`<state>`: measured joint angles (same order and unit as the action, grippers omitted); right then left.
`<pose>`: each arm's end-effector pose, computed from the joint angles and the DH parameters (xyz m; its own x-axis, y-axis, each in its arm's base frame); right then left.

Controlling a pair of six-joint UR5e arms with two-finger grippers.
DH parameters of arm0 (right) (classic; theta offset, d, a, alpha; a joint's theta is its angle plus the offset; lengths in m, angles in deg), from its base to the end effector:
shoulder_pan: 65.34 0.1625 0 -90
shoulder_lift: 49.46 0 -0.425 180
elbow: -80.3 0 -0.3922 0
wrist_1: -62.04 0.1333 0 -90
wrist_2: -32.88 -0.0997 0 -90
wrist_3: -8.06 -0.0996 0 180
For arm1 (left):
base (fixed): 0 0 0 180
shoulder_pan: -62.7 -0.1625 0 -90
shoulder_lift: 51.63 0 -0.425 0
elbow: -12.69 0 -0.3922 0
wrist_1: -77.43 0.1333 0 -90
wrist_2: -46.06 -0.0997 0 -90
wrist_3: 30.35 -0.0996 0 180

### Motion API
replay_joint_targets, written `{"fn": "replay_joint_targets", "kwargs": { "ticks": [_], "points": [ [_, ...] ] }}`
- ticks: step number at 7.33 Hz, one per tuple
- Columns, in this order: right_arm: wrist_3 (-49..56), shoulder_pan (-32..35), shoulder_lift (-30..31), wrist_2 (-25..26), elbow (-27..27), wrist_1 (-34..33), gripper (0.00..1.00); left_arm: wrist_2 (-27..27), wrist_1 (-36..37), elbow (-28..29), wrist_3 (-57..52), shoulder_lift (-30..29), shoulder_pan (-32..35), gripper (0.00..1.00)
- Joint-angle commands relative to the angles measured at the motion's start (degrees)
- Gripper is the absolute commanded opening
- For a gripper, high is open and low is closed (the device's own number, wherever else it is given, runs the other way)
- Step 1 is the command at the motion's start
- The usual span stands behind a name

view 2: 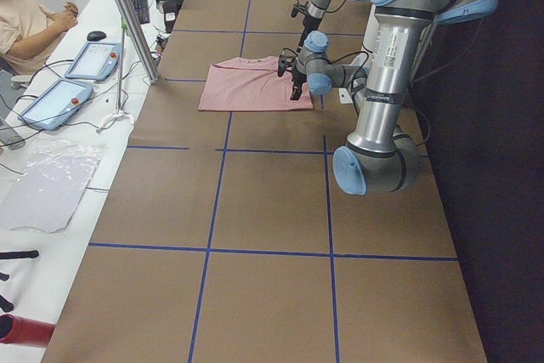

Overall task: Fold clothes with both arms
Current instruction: 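Move the left gripper to the shirt's near corner beside the right gripper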

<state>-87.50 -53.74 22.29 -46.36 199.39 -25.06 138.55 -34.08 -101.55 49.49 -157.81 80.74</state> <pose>-0.4963 -0.2569 0.2636 0.5908 0.2184 0.7767 -0.3972 0.9166 0.0444 0.4847 -0.2935 0.2752 0.4885 0.0262 -0.8721 0.1897 0.9724 0.1355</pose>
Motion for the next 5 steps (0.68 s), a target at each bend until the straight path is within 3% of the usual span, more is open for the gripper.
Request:
{"fn": "replay_joint_targets", "kwargs": {
  "ticks": [1,5],
  "points": [
    [-0.2,-0.1,-0.1,0.1,0.0,0.0,1.0,-2.8,0.1,1.5,5.0,0.2,-4.8,0.6],
    [-0.2,-0.1,-0.1,0.1,0.0,-0.1,1.0,-2.8,0.1,4.3,5.0,0.2,-5.1,0.56]
  ]
}}
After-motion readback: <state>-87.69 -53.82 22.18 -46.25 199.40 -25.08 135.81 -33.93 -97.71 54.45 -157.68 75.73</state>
